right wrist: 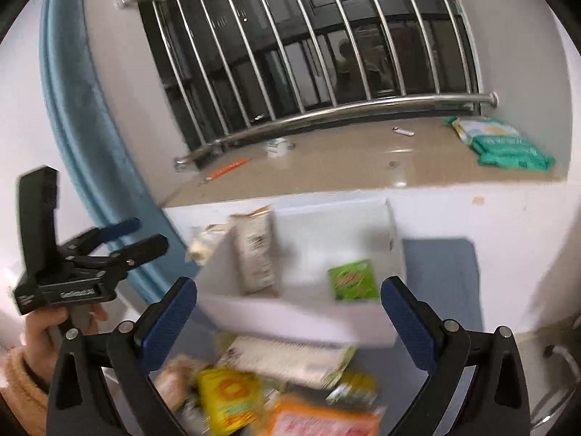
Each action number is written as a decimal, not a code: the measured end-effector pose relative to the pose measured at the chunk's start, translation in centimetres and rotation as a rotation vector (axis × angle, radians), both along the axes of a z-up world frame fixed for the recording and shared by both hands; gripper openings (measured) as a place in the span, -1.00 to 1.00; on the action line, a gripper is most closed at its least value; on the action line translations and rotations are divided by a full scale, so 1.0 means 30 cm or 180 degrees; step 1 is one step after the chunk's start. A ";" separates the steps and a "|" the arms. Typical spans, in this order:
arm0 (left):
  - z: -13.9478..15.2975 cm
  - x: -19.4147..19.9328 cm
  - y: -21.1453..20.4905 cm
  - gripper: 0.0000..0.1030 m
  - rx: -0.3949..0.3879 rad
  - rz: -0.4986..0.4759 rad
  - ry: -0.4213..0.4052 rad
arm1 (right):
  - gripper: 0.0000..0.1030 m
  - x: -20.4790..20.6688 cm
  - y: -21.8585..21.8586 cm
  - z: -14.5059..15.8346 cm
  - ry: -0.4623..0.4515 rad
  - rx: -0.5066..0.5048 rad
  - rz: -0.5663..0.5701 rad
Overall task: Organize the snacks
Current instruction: 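Withdraw both grippers from the box back over the snack pile, then grasp the orange-labelled bread pack with the right gripper and lift it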
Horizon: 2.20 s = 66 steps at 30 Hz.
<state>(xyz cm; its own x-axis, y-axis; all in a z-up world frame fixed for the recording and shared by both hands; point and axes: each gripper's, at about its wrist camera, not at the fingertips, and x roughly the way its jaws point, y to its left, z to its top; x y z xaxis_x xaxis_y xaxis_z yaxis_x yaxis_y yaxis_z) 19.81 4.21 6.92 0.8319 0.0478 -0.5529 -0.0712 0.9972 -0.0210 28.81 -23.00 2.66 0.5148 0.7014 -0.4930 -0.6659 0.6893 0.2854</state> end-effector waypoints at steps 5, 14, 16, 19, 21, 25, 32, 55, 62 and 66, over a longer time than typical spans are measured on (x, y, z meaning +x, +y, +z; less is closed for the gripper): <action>-0.012 -0.262 0.008 1.00 -0.0040 -0.0017 -0.0037 | 1.00 -0.167 -0.054 -0.005 -0.0097 -0.0060 -0.0042; -0.127 -0.632 -0.059 1.00 -0.0136 0.0175 -0.0051 | 1.00 -0.396 -0.134 -0.185 -0.0091 -0.0712 0.0073; -0.140 -0.671 -0.072 1.00 -0.0234 0.0158 -0.0081 | 1.00 -0.422 -0.141 -0.232 -0.0053 -0.0872 0.0089; -0.149 -0.713 -0.105 1.00 -0.0089 0.0132 -0.0048 | 1.00 -0.457 -0.148 -0.292 -0.0072 -0.1008 0.0119; -0.136 -0.729 -0.124 1.00 0.0001 0.0135 -0.0075 | 1.00 -0.474 -0.145 -0.319 -0.0150 -0.1119 0.0122; -0.114 -0.758 -0.143 1.00 -0.0040 0.0083 -0.0161 | 1.00 -0.469 -0.138 -0.362 -0.0262 -0.1251 0.0069; -0.112 -0.747 -0.159 1.00 -0.0045 -0.0010 -0.0143 | 1.00 -0.368 -0.033 -0.427 -0.0589 -0.1746 0.0490; -0.340 -0.653 -0.006 1.00 -0.0388 0.0206 0.0386 | -0.66 -0.169 0.025 -0.427 -0.0463 -0.1880 0.0595; -0.534 -0.481 0.039 1.00 -0.0207 0.0108 0.0926 | -0.74 -0.217 -0.067 -0.250 -0.0106 -0.1049 0.0535; -0.606 -0.398 0.056 1.00 -0.0131 0.0080 0.1070 | -0.74 -0.252 -0.087 -0.221 0.0133 -0.0683 0.0559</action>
